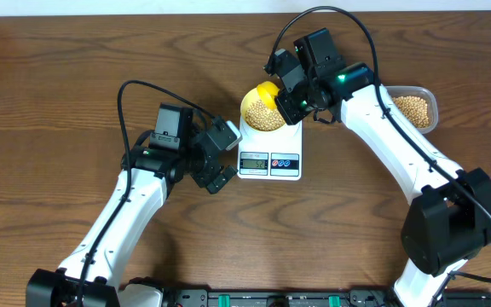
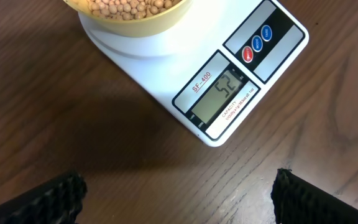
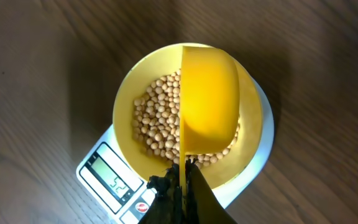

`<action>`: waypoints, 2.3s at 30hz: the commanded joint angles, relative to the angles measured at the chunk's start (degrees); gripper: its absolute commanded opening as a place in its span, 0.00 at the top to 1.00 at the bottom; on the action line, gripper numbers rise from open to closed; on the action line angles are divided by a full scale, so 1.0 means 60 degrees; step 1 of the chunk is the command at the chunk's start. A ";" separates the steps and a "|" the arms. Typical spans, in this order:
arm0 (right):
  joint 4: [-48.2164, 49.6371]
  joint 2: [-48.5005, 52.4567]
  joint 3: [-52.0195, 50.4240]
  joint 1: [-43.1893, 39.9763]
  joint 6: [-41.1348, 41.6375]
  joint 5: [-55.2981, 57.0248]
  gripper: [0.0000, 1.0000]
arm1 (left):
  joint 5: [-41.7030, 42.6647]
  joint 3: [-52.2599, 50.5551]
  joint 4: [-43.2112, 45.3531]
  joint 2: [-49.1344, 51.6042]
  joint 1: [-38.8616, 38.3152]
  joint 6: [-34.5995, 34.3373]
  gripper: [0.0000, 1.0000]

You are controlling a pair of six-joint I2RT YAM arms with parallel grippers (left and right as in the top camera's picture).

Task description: Scoop item into bowl and weigh 50g on scale

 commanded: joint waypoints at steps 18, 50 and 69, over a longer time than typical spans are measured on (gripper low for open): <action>0.0127 0.0550 -0.0055 0.0186 0.0047 0.0455 0.99 | 0.0124 0.0007 0.0000 -0.0124 0.0047 0.0131 0.02; 0.0117 0.0845 -0.0055 0.0583 0.0284 0.0809 0.99 | 0.0124 0.0007 0.0000 -0.0124 0.0047 0.0131 0.02; -0.0131 0.0845 -0.0055 0.0739 0.0280 0.0772 0.99 | 0.0124 0.0007 0.0000 -0.0124 0.0047 0.0131 0.02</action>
